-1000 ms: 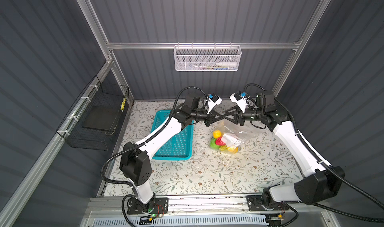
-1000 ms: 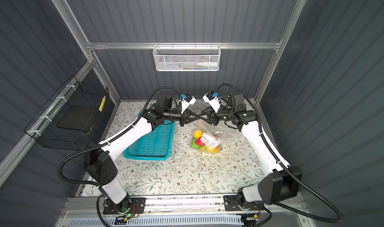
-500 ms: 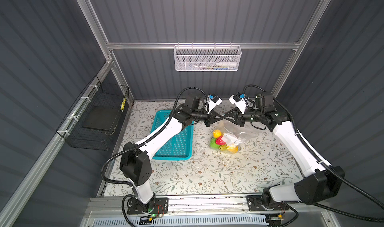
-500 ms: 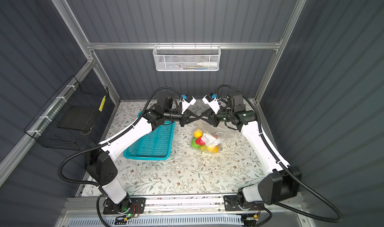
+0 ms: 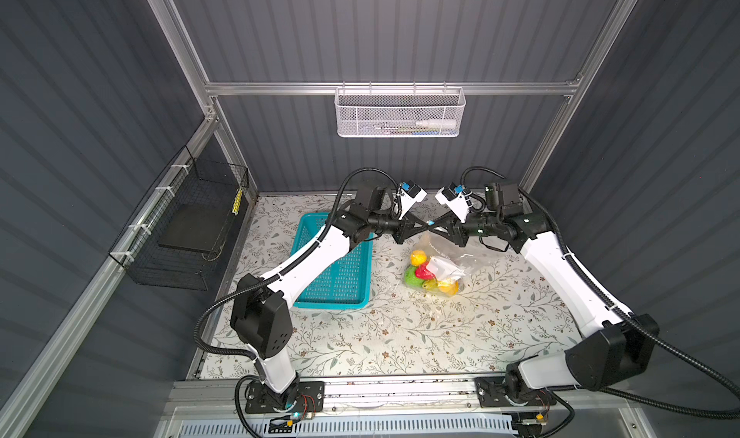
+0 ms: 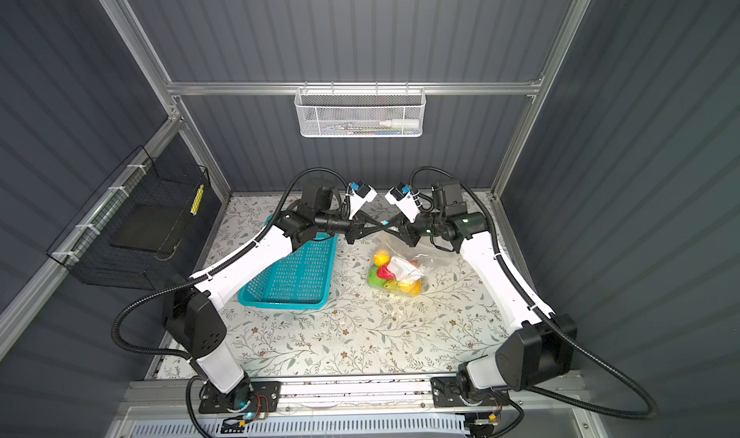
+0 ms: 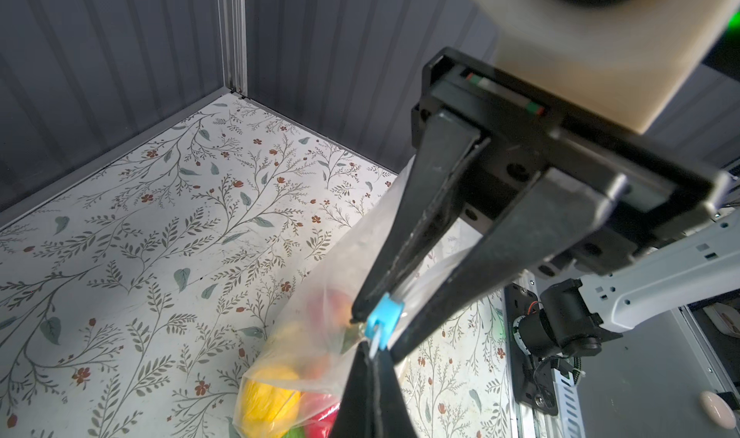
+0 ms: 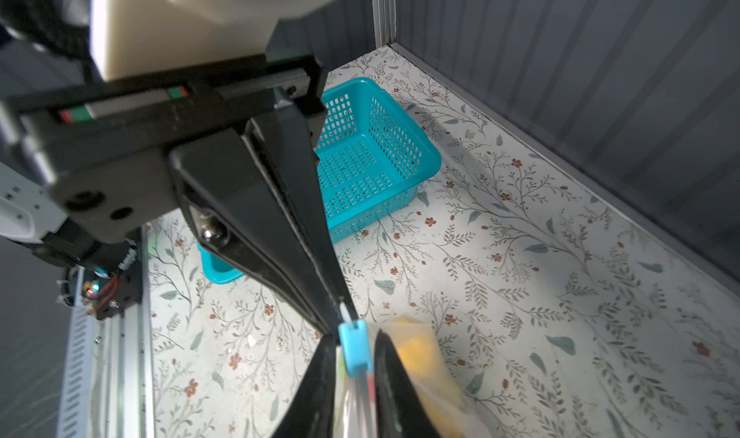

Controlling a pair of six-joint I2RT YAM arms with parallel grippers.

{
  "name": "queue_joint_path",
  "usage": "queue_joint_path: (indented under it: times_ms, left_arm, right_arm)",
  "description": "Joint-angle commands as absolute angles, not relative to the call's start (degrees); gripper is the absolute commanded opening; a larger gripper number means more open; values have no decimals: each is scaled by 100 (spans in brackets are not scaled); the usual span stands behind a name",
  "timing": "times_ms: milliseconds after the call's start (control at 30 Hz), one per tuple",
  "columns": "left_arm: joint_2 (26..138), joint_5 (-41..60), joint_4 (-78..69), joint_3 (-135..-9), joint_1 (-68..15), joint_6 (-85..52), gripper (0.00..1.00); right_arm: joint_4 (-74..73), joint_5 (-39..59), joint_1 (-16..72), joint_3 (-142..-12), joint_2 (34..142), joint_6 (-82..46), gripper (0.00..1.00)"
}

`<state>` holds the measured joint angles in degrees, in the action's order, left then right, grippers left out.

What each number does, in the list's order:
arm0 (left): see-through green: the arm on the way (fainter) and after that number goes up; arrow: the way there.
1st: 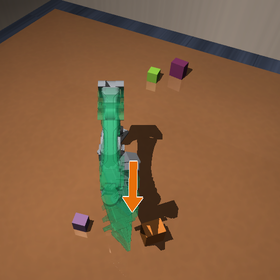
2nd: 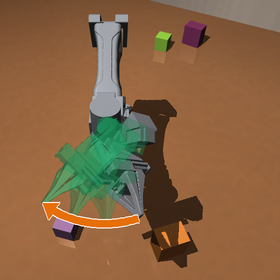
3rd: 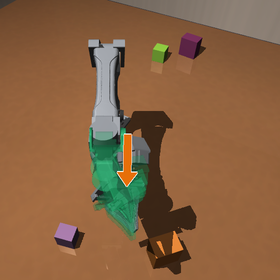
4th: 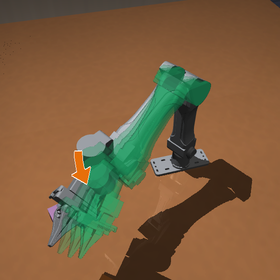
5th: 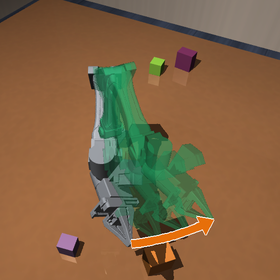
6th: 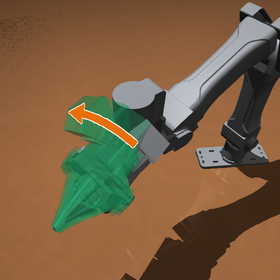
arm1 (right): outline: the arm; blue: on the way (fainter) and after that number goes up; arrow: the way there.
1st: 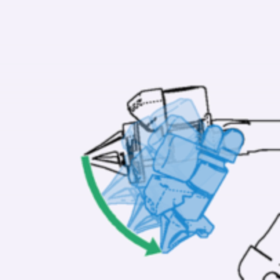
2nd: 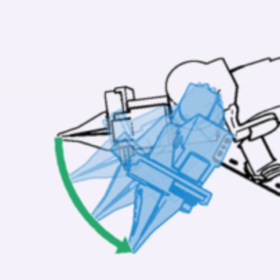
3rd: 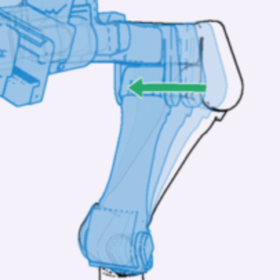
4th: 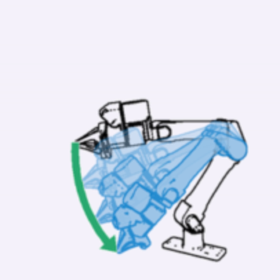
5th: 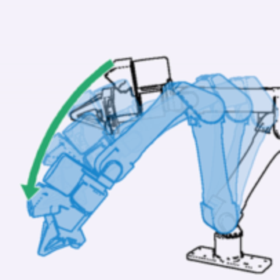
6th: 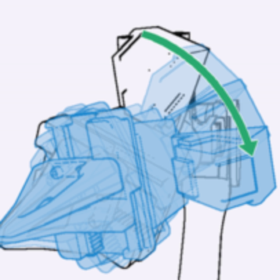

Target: Place the food in the zip-top bag and seal the zipper

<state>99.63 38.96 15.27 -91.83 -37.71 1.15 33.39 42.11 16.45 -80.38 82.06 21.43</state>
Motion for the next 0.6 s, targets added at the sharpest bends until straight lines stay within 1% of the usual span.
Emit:
queue_joint_path:
  times_ms: [0, 67, 133, 333, 367, 567]
  left_arm:
    - [9769, 3906, 1551, -9404, -3797, 240, 0]
    - [9793, 3878, 1564, -9404, -3792, 247, 0]
    - [9825, 3854, 1594, -9413, -3796, 254, 0]
    - [9845, 3746, 1703, -9447, -3797, 313, 0]
    - [9852, 3746, 1707, -9448, -3797, 310, 0]
    - [9851, 3675, 1709, -9457, -3797, 326, 0]
  right_arm:
    - [3474, 4222, 1674, -8217, 8267, 2177, 16]
    - [3343, 4310, 1674, -8192, 8248, 2076, 17]
    - [3208, 4399, 1670, -8141, 8223, 1960, 20]
    - [2975, 4592, 1670, -8009, 8162, 1761, 22]
    - [2957, 4613, 1670, -7990, 8161, 1758, 20]
    - [3064, 4641, 1670, -8015, 8239, 1764, 4]
